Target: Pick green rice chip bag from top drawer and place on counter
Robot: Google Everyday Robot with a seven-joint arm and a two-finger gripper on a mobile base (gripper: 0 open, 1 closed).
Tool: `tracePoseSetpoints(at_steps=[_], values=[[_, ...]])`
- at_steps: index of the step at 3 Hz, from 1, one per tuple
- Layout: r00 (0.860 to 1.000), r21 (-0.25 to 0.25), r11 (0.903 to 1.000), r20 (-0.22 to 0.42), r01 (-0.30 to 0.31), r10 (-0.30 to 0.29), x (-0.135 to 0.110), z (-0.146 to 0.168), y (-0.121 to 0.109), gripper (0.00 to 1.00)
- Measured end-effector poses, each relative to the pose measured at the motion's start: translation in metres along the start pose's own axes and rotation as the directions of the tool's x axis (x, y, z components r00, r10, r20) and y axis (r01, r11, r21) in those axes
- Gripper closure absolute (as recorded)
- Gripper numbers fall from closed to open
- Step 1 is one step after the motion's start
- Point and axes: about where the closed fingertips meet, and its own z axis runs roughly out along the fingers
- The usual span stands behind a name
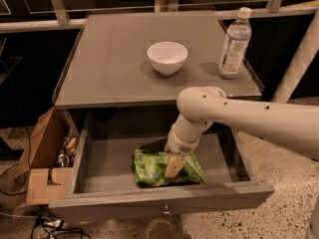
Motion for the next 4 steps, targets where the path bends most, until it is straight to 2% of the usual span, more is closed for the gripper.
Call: tracePoseSetpoints(at_steps=[1,2,3,4], values=[[1.0,0.0,1.0,0.0,0.0,0.0,0.0,0.0,0.0,1.0],[1.0,0.0,1.0,0.0,0.0,0.0,-0.001,-0.003,0.0,1.0],[0.999,0.046,0.9975,0.006,-0.053,0.053,-0.003,-0.039,0.003,1.0],[0.995,0.095,0.9909,0.024,-0.095,0.093,-0.011,-0.115,0.024,1.0]])
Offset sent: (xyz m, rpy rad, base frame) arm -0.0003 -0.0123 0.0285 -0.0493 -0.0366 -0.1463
